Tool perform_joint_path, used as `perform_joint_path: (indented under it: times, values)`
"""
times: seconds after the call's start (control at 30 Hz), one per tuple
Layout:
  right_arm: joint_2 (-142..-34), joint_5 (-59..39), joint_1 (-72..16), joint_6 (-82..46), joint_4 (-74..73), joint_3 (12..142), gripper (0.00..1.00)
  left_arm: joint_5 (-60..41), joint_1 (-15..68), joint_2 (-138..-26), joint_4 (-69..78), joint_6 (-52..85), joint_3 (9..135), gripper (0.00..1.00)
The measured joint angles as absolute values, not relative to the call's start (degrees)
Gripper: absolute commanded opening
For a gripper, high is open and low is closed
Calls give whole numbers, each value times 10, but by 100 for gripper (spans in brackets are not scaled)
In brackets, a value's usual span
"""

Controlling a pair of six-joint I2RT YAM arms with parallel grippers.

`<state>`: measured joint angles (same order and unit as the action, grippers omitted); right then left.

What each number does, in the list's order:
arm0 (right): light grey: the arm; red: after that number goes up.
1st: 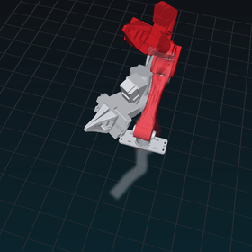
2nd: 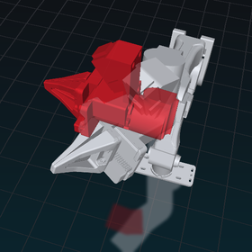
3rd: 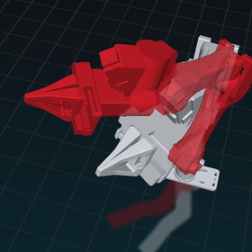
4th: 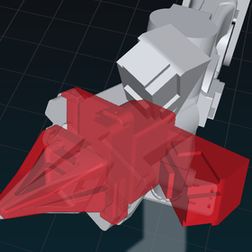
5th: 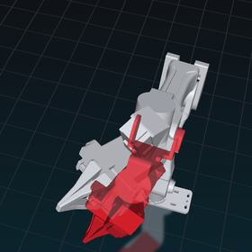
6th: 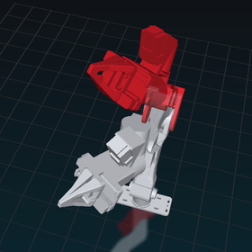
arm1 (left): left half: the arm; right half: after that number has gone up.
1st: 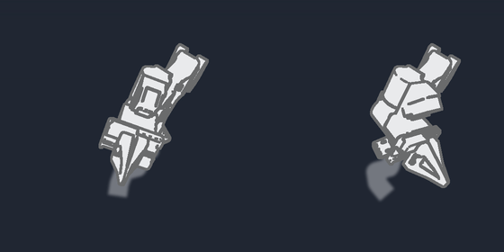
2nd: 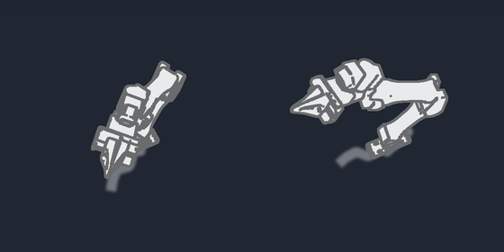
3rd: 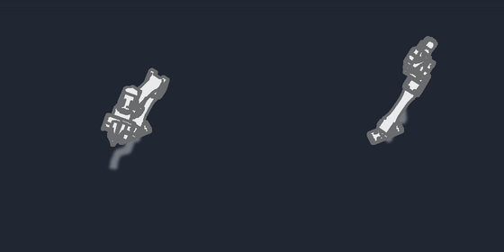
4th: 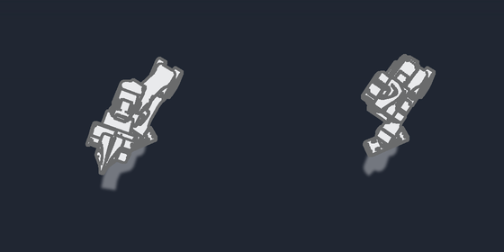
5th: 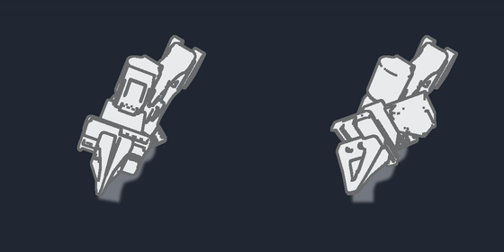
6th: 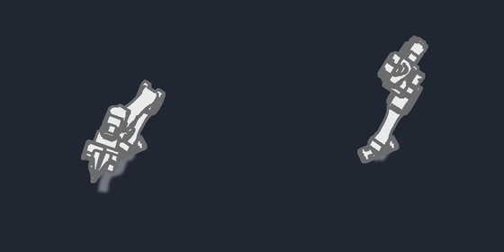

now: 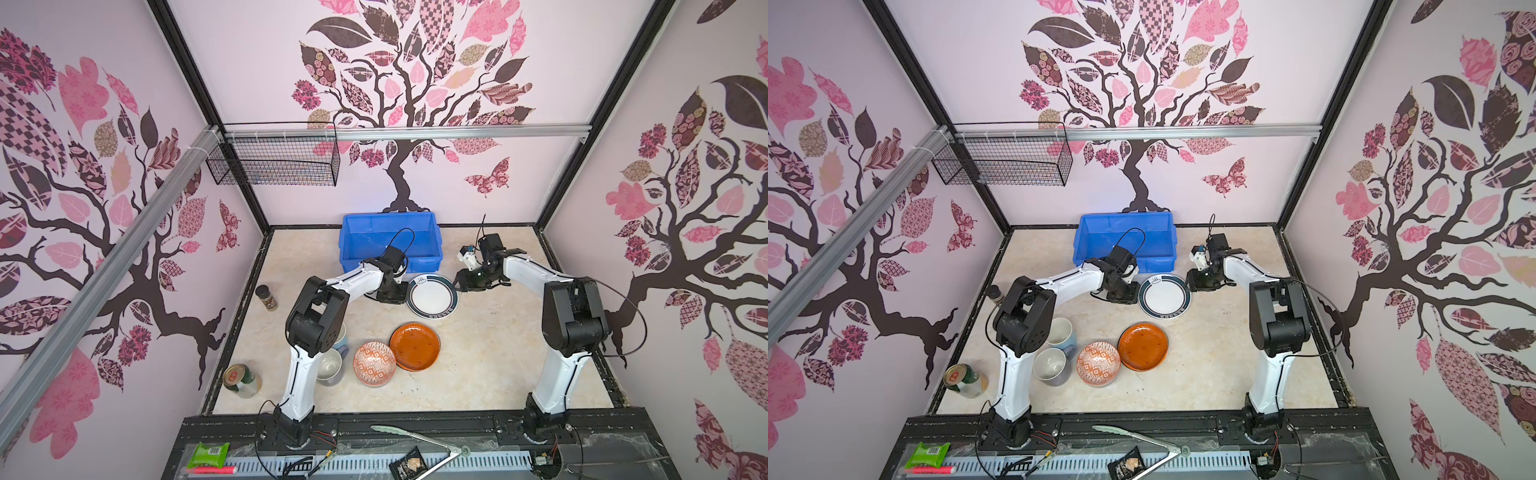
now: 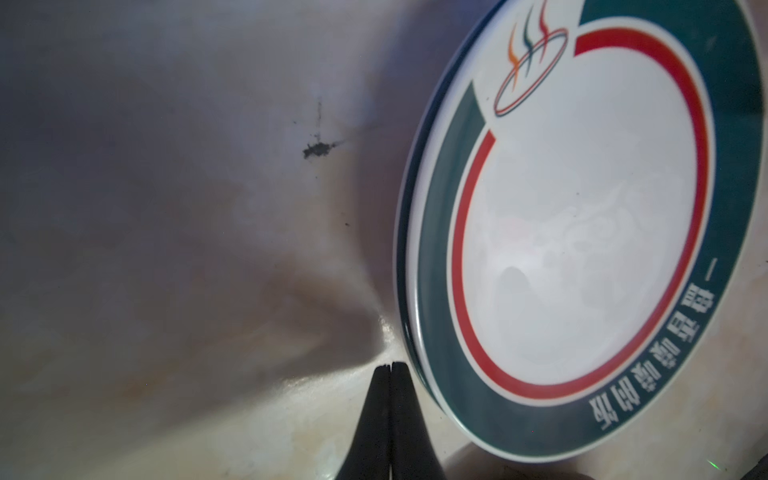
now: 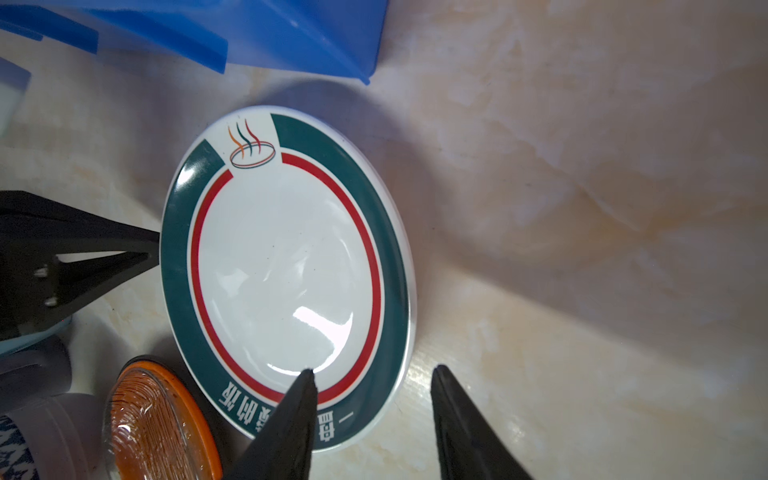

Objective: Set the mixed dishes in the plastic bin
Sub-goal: 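Lower both grippers to the top plate's rim from opposite sides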

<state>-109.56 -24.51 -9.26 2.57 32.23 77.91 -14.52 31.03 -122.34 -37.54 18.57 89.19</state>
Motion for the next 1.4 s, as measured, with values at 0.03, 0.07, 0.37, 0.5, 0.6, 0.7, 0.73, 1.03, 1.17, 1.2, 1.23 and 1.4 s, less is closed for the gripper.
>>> perform_joint_path:
  times: [0.03, 0.07, 0.37, 0.5, 0.6, 0.7, 0.73, 1.03, 1.17, 1.2, 1.23, 1.4]
  values:
    - [-1096, -245, -93, 26, 322, 779, 47, -145, 311, -1227, -376, 187, 892, 0]
    - [-1098, -245, -93, 26, 322, 779, 47, -147, 311, -1229, -375, 188, 894, 0]
    - [-1116, -241, -92, 30, 322, 779, 48, -133, 320, -1237, -397, 191, 922, 0]
    - [-1116, -241, -92, 30, 321, 779, 53, -123, 322, -1237, -404, 191, 926, 0]
    - [-1116, -240, -89, 30, 320, 779, 56, -118, 321, -1237, -410, 191, 926, 0]
    - [-1116, -240, -88, 30, 320, 779, 57, -116, 322, -1237, -414, 191, 929, 0]
    - [-1116, -240, -88, 30, 320, 779, 57, -116, 321, -1237, -415, 191, 930, 0]
    - [-1116, -241, -85, 30, 320, 779, 63, -118, 322, -1213, -408, 195, 935, 11]
    - [-1116, -241, -85, 30, 320, 779, 64, -126, 322, -1211, -398, 196, 937, 11]
    - [-1116, -241, -85, 30, 320, 779, 64, -128, 322, -1211, -397, 197, 937, 11]
    - [-1116, -241, -85, 30, 320, 779, 64, -130, 322, -1211, -397, 197, 937, 11]
    - [-1116, -241, -85, 31, 321, 779, 71, -139, 322, -1211, -395, 198, 937, 10]
